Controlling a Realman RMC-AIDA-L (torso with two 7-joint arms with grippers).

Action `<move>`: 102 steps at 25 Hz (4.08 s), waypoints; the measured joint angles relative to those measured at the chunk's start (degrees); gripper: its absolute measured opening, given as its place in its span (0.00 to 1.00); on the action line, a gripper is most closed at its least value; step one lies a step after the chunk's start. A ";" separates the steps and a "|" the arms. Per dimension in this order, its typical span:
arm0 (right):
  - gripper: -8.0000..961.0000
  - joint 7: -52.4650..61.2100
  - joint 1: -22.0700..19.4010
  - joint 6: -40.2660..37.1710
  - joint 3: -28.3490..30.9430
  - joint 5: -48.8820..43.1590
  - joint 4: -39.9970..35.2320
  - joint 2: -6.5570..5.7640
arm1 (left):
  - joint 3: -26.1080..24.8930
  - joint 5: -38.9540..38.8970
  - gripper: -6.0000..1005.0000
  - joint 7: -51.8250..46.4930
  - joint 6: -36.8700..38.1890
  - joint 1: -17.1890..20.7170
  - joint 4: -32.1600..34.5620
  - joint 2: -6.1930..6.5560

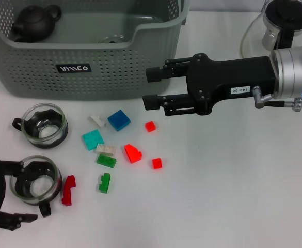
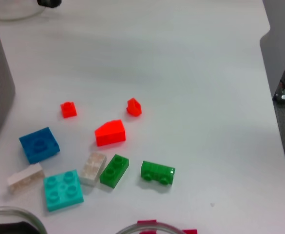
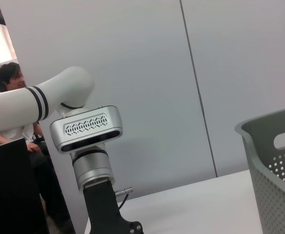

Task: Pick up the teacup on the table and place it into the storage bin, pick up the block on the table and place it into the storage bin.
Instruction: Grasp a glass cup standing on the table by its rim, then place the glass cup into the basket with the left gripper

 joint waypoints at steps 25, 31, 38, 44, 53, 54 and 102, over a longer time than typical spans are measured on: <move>0.71 -0.10 0.14 1.60 0.50 0.00 0.11 0.42 | 4.23 5.36 0.78 -0.58 -3.51 -0.76 5.09 -2.13; 0.71 -0.09 0.02 2.14 0.51 0.00 0.11 0.46 | 6.30 5.60 0.78 -0.66 -3.55 -1.27 5.62 -2.19; 0.71 -0.48 -0.10 2.24 0.60 0.00 0.63 0.46 | 9.45 6.40 0.77 -1.98 -4.02 -2.09 5.70 -2.17; 0.71 -0.53 -0.24 2.37 0.60 0.00 0.73 0.46 | 10.53 6.50 0.77 -2.44 -3.99 -2.52 5.76 -2.17; 0.71 -0.54 -0.56 2.62 0.59 0.00 0.81 0.36 | 12.93 7.95 0.77 -4.33 -4.20 -2.59 6.30 -2.17; 0.71 -0.56 -0.57 2.63 0.59 0.00 0.81 0.36 | 12.94 7.95 0.77 -4.33 -4.21 -2.59 6.36 -2.17; 0.71 -0.85 -0.57 2.25 1.95 0.19 0.21 -0.37 | 14.26 12.27 0.06 -11.56 -6.43 -5.44 1.69 -2.00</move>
